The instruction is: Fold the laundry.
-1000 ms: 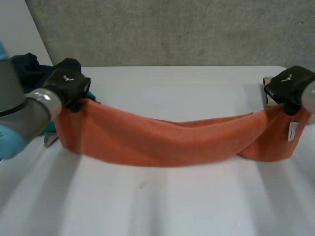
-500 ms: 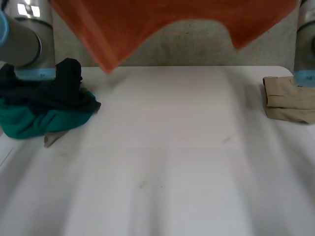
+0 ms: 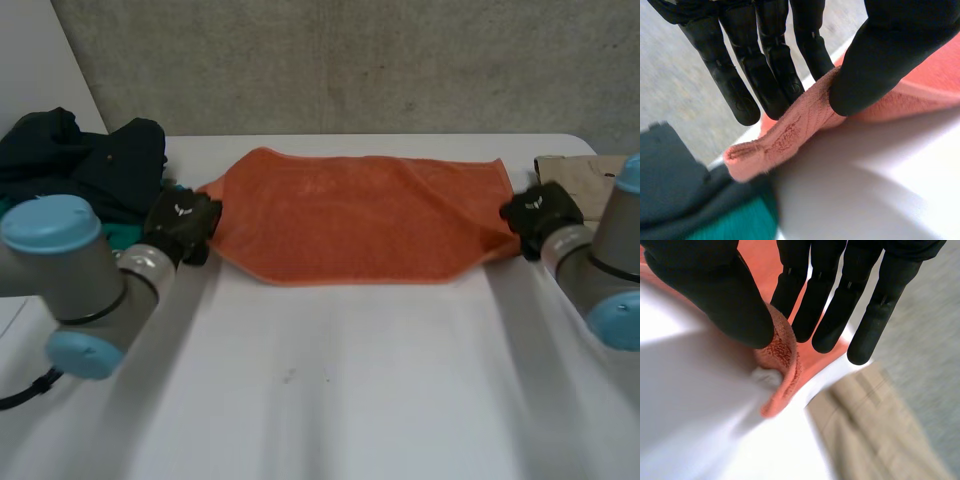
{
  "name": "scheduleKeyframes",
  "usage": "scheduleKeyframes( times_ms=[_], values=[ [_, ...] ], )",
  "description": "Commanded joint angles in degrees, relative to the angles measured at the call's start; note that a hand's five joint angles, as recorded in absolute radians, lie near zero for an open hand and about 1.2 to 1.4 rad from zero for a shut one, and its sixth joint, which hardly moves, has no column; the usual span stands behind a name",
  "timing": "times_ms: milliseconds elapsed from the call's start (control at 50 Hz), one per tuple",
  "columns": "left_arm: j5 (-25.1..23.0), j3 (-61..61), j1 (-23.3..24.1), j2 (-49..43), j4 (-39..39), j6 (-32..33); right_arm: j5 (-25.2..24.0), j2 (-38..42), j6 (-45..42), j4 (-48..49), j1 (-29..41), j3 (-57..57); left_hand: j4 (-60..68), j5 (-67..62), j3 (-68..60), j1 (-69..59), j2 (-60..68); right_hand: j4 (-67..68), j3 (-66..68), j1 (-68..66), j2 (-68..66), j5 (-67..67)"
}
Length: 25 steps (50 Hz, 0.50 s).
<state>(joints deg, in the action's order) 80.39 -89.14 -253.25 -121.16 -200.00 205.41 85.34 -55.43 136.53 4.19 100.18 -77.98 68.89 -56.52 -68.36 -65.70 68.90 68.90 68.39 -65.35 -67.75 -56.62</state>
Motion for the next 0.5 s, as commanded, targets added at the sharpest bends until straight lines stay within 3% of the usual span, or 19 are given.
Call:
scheduleKeyframes(
  times_ms=[20, 100, 180, 320, 500],
  values=[
    [0.6, -7.3, -1.0, 16.0, 22.8, 8.9, -0.4, -14.9, -11.4, -18.9, -4.3, -10.7, 11.1, -13.5, -11.6, -14.3, 11.1, 11.1, 11.6, -14.7, -12.2, -13.4],
    [0.6, -12.3, -1.8, 24.8, 39.4, 16.3, -0.5, -23.2, -22.7, -27.4, -7.3, -18.1, 11.1, -13.5, -11.6, -14.3, 11.1, 11.1, 11.6, -14.7, -12.2, -13.4],
    [0.3, -13.4, -1.7, 26.5, 43.5, 20.5, -1.4, -27.5, -27.7, -29.2, -10.0, -21.4, 11.1, -13.5, -11.6, -14.3, 11.1, 11.1, 11.6, -14.7, -12.2, -13.4],
    [0.5, -10.5, -1.9, 21.1, 36.1, 22.1, -2.2, -26.5, -25.6, -26.0, -10.4, -21.3, 11.1, -13.5, -11.6, -14.3, 11.1, 11.1, 11.6, -14.7, -12.2, -13.4],
    [3.3, 5.6, -0.8, 5.0, 20.1, 22.0, 1.8, -14.1, -19.6, -12.2, -6.6, -11.3, 11.1, -13.5, -11.6, -14.3, 11.1, 11.1, 11.6, -14.7, -12.2, -13.4]
  ],
)
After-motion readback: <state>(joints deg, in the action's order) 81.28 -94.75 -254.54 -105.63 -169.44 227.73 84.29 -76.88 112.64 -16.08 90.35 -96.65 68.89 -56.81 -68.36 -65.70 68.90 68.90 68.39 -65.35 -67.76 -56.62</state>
